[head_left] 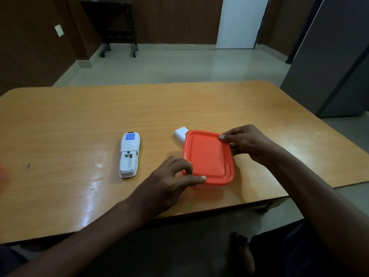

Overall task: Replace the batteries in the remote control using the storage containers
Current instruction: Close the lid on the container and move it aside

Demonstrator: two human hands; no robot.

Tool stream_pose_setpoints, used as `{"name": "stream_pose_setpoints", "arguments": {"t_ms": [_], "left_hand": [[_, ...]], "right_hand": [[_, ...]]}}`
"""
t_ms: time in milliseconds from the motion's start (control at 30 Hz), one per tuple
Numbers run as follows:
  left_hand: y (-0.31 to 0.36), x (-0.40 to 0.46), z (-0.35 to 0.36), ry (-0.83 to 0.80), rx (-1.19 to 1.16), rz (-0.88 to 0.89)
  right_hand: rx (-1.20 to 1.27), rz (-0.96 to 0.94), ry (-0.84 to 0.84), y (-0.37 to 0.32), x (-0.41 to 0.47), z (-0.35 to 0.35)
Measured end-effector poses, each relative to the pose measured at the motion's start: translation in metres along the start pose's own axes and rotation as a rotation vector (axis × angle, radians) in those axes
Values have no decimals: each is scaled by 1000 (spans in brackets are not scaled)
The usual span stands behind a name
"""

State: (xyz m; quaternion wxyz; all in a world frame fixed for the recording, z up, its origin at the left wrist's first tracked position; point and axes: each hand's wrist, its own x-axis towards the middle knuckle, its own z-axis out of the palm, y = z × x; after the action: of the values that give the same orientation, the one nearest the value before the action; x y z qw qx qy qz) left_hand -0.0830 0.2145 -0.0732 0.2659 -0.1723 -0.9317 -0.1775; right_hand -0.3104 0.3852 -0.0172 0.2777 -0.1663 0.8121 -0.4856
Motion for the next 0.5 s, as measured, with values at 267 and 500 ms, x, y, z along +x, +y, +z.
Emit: {"name": "stream_pose_setpoints", "arguments": {"t_ms": [267,500], "left_hand": [[2,1,0,10,-1,-4],[0,4,-3,13,-24,-12]], "right_hand": [[22,132,-432,1,-37,-19],[87,119,-415,9,-42,-15]]}}
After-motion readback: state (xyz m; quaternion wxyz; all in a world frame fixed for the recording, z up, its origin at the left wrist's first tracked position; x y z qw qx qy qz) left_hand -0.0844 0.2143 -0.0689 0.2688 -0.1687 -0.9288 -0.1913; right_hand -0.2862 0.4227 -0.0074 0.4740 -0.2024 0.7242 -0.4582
